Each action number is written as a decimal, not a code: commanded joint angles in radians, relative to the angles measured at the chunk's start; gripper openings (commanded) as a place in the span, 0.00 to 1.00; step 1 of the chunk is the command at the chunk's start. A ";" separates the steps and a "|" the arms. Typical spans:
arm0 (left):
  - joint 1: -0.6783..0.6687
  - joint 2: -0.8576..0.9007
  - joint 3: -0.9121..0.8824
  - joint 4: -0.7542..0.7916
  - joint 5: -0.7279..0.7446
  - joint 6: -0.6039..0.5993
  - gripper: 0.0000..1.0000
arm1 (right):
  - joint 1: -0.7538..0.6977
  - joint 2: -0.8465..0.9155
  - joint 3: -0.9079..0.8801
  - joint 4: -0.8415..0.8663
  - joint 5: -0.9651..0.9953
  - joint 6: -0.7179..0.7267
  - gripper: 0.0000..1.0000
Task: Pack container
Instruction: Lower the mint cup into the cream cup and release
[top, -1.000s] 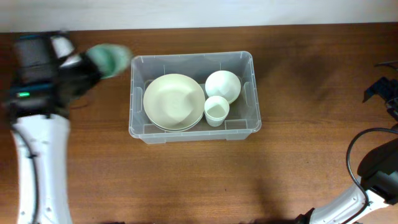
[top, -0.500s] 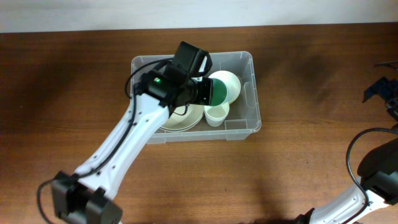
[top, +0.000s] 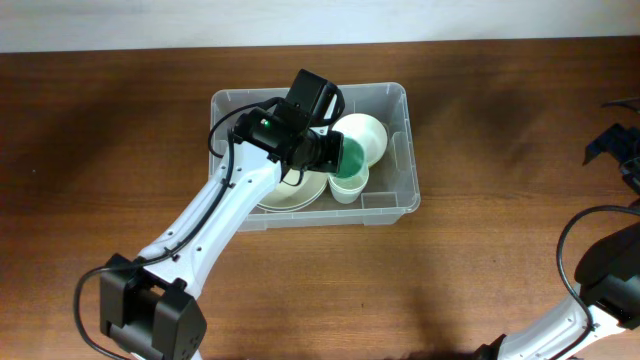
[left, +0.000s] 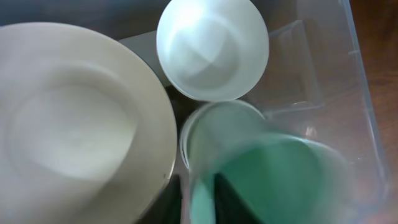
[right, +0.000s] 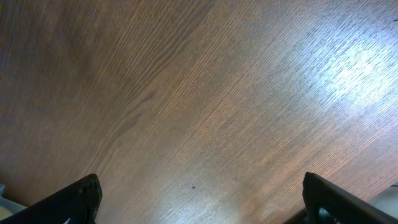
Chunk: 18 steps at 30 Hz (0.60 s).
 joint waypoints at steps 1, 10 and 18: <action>0.003 0.005 -0.003 -0.002 -0.008 0.017 0.40 | 0.000 -0.024 -0.002 0.002 0.009 0.008 0.99; 0.019 0.005 -0.003 -0.005 -0.095 0.017 0.99 | 0.000 -0.024 -0.002 0.002 0.009 0.008 0.99; 0.082 0.005 -0.003 -0.025 -0.150 0.017 0.99 | 0.000 -0.024 -0.002 0.002 0.009 0.008 0.99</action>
